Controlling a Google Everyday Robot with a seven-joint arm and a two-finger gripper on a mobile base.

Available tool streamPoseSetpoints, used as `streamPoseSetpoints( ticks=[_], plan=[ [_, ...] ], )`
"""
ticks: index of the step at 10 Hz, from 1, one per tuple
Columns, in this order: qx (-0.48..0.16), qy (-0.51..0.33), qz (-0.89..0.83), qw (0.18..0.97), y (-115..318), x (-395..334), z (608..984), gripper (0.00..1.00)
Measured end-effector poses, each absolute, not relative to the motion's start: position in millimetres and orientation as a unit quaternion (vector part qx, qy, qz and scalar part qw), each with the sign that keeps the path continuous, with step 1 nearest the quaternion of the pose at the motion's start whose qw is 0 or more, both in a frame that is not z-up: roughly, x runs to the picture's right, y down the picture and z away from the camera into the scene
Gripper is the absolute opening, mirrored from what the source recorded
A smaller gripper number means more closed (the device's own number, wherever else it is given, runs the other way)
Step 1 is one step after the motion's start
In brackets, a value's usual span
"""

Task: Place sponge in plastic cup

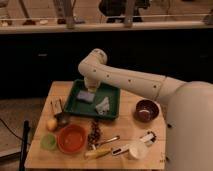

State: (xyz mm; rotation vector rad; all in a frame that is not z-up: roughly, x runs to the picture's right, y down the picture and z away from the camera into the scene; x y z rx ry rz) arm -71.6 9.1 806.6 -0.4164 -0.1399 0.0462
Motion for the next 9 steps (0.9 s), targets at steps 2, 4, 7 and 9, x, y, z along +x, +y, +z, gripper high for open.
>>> streamPoseSetpoints(
  ticks=[2,4,7,9],
  plan=[
    [-0.205,-0.092,0.035,0.974,13.1,-81.5,817.1,0.8],
    [-0.206,-0.127,0.048,0.969,19.4,-93.0,830.5,0.8],
    [-0.214,-0.144,0.057,0.964,32.1,-106.5,849.9,0.8],
    [-0.218,-0.144,0.06,0.963,35.3,-109.3,857.8,0.8]
  ],
)
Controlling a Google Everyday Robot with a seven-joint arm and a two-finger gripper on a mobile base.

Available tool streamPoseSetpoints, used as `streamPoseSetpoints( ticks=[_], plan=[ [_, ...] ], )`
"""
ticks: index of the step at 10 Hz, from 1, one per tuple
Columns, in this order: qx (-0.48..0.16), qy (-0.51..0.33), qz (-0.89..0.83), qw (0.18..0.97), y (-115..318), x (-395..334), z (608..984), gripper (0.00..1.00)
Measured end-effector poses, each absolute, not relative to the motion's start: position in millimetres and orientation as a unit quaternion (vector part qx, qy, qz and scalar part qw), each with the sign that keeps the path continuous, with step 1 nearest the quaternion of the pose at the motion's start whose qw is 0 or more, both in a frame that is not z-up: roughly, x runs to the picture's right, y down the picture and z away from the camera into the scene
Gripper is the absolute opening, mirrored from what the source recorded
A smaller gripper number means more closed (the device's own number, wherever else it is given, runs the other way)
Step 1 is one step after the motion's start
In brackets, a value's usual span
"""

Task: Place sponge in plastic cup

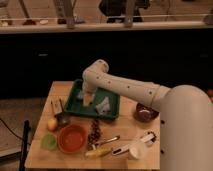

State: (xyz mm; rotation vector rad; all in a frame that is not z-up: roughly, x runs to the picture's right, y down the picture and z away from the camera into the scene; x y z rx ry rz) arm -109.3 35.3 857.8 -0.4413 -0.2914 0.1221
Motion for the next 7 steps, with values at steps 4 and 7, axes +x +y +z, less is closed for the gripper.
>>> streamPoseSetpoints(
  ticks=[4,7],
  plan=[
    [-0.228,-0.143,0.076,0.96,48.5,-116.0,878.5,0.8],
    [-0.219,-0.139,0.1,0.961,47.0,-117.9,890.1,0.8]
  ],
)
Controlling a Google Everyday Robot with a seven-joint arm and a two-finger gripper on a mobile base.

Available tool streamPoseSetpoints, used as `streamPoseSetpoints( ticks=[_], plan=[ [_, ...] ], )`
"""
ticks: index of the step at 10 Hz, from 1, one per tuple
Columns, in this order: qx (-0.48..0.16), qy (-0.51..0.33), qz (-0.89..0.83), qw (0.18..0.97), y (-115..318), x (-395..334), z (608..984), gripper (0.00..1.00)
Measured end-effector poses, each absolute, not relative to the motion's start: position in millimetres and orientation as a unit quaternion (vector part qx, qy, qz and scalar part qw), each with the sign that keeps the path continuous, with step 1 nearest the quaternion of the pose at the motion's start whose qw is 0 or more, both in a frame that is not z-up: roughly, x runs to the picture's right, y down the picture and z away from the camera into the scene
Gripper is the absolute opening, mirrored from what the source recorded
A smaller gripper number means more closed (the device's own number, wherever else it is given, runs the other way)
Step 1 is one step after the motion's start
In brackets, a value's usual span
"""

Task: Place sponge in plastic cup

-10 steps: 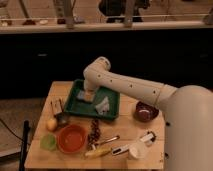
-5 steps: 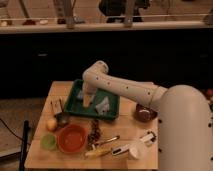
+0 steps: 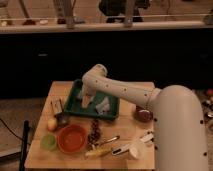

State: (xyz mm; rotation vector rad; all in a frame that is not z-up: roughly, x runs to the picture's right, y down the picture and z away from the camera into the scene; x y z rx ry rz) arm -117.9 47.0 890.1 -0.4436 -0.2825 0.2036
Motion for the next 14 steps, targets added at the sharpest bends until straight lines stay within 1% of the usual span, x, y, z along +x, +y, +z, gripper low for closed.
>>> streamPoseSetpoints(
  ticks=[8,14],
  plan=[
    [-0.208,-0.133,0.149,0.958,41.0,-135.2,925.7,0.8],
    [-0.214,-0.119,0.182,0.952,46.5,-123.5,950.8,0.8]
  ],
)
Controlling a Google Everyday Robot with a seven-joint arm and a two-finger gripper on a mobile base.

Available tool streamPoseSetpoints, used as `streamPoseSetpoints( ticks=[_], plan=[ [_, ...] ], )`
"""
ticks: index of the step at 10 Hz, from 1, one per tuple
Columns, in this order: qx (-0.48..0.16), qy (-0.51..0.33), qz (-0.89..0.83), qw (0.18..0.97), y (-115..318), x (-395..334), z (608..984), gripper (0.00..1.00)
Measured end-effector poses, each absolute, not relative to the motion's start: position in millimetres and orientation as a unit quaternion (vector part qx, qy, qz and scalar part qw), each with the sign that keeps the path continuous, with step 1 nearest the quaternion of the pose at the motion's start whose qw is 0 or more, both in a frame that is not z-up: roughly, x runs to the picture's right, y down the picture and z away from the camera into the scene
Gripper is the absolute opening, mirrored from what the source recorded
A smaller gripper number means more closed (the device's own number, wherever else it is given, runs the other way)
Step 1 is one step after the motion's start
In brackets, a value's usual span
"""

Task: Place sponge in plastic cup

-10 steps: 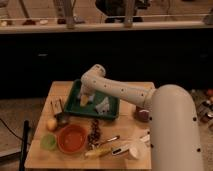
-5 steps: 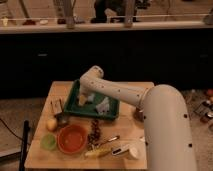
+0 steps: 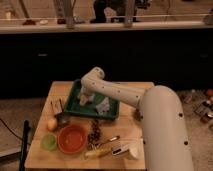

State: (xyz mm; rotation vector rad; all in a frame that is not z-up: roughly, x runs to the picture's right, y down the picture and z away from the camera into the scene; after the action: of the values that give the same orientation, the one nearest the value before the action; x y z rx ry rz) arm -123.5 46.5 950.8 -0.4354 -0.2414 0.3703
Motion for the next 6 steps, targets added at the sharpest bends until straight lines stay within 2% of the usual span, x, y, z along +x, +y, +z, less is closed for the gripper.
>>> streamPoseSetpoints(
  ticks=[6],
  plan=[
    [-0.252,-0.113,0.197,0.941,66.9,-115.9,978.6,0.8]
  ],
)
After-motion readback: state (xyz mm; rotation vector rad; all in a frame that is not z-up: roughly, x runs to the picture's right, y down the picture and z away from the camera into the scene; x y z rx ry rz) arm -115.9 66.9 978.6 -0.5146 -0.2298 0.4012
